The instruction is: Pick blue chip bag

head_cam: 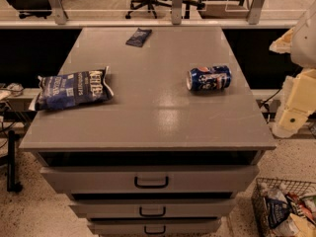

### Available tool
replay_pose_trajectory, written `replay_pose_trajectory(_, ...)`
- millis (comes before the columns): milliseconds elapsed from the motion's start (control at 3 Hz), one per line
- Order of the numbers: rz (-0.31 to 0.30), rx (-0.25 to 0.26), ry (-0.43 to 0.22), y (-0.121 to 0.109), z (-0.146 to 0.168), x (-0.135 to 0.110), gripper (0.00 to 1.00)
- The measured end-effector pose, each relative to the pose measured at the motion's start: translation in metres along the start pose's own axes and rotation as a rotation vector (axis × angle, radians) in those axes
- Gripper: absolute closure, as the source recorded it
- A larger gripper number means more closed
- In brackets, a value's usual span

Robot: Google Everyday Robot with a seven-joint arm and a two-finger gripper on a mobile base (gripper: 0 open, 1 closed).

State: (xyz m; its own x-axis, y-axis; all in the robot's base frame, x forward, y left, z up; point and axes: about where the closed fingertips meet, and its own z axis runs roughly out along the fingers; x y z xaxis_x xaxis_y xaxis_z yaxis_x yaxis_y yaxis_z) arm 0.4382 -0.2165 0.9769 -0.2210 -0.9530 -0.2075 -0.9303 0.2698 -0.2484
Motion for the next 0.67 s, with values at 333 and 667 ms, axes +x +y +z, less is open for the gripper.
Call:
replay_pose_trajectory(333, 0.0, 0.0, 0.0, 0.0, 0.0, 0.0, 0.0)
replay_pose_trajectory(667, -0.023, -0.031, -0.081, -0.006, 0.016, -0.022, 0.0)
